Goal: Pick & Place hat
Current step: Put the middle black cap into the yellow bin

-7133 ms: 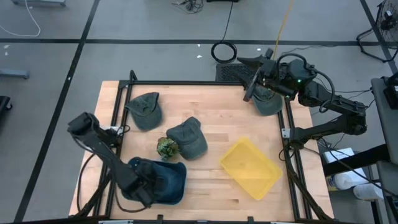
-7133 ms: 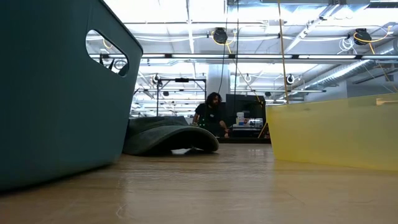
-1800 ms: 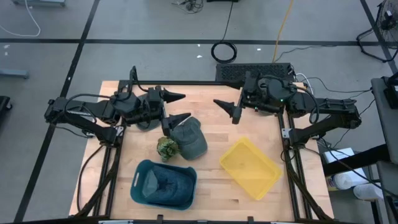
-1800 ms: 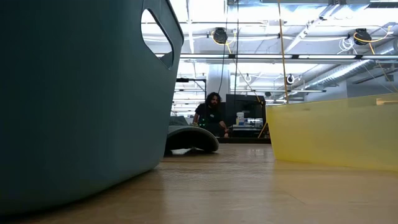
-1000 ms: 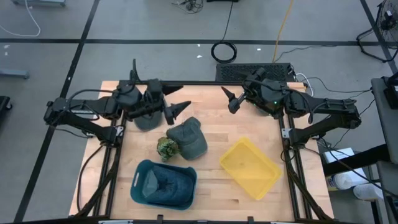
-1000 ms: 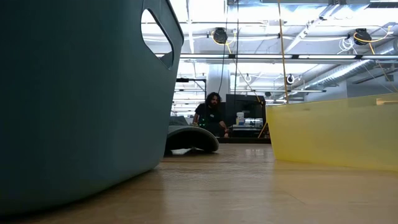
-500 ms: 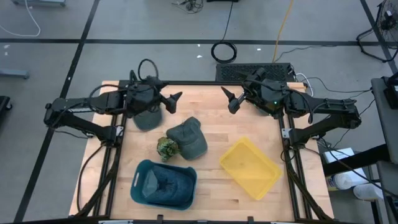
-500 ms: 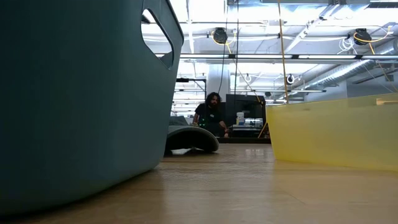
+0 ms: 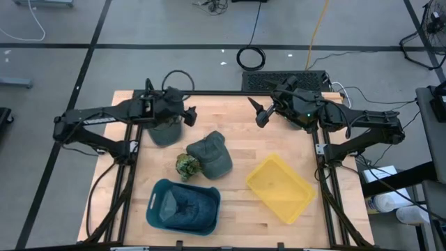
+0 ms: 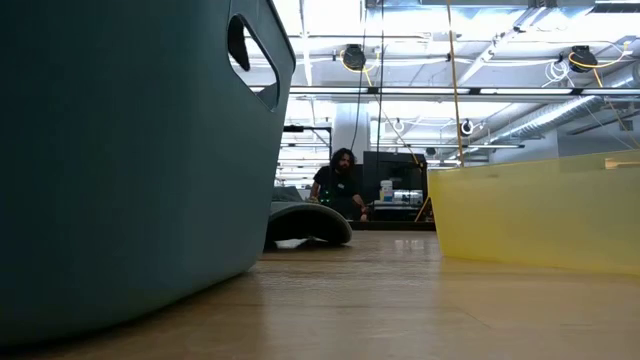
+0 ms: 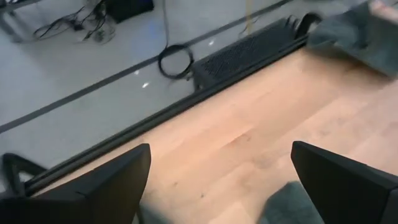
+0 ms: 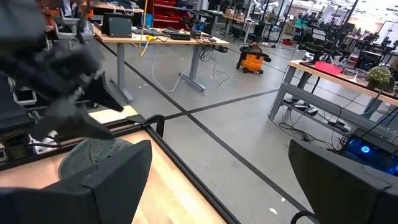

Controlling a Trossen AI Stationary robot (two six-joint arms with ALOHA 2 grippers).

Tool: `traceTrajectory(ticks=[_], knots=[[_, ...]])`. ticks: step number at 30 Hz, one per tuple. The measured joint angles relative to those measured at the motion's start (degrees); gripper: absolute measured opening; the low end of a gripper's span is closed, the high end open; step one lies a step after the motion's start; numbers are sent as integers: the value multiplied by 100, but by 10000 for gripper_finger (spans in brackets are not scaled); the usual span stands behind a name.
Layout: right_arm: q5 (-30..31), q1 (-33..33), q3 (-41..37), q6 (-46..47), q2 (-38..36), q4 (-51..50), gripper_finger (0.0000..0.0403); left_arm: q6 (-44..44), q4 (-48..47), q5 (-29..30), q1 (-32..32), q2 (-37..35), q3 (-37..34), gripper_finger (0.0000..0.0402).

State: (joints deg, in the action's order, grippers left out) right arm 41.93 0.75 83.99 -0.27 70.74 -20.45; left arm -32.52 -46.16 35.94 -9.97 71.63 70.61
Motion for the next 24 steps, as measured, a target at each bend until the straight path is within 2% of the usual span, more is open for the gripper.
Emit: traceTrajectory(ticks=[11,19,24], knots=[[-15,0,0,-61,0,0,368,-662,-1128,-91,-299,1010,-9,397],[-20,-2,0,-63,0,-4,368,-801,-1152,-397,-393,1745,-4,397],[-22,-1,0,-63,0,-20,368,-1411,-1522,-380,-527,2202,-4,397]])
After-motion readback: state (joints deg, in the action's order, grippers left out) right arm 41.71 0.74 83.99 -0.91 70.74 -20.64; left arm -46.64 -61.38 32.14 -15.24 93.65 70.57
